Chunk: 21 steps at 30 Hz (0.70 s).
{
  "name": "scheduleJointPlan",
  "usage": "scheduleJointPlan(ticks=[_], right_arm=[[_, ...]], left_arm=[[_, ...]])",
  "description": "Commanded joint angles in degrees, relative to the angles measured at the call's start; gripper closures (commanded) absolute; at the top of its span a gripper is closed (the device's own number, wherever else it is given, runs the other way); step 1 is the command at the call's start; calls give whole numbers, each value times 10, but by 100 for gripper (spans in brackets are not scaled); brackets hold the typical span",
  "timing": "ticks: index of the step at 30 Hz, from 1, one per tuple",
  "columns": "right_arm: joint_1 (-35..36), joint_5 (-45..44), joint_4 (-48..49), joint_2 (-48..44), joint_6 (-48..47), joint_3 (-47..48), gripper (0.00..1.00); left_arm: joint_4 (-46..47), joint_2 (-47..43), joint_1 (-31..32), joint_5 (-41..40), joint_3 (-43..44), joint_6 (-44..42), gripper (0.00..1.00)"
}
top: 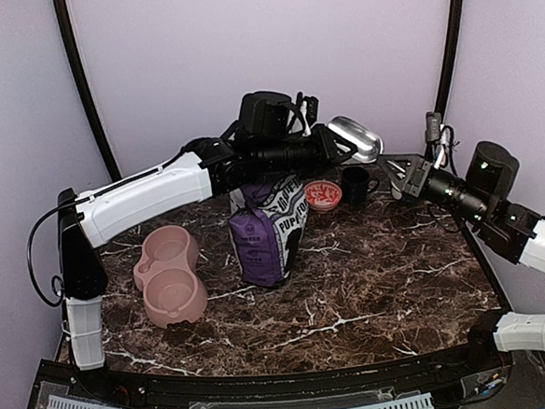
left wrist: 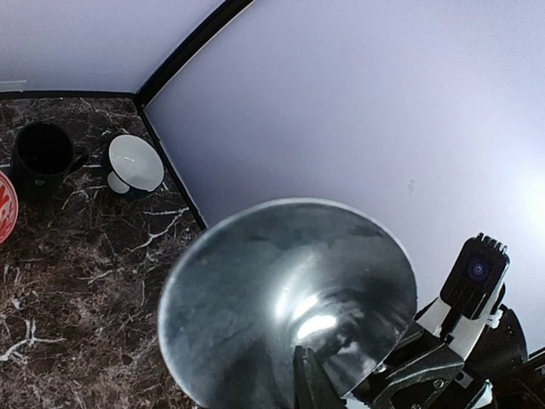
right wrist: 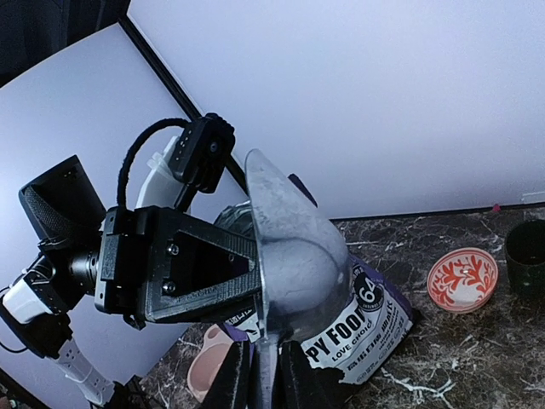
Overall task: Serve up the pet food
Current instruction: Pass from the right arm to the left
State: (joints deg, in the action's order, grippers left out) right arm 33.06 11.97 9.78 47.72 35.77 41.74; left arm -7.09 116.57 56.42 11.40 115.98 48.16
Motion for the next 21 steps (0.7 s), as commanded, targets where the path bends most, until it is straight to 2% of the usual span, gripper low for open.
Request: scheduleJointPlan(ticks=[1,5,14,16,21], right_arm=[[21,-9,27,0,-21,3,100],[32,-19,17,4,-33,-2,100],[45,-36,-12,-4,-57,-21,100],[45,-41,-28,-7,-63,-21,95],[45,-62,-75,-14,-73,-16,76]], left_arm=[[13,2,2,15,-5,-20,89],[16,2,2,10,-8,-19,100],[48,3,-8,11,-22,-7,100],[53,4,-12,15,-25,-4,100],[58,4,-17,19,-31,-6,100]])
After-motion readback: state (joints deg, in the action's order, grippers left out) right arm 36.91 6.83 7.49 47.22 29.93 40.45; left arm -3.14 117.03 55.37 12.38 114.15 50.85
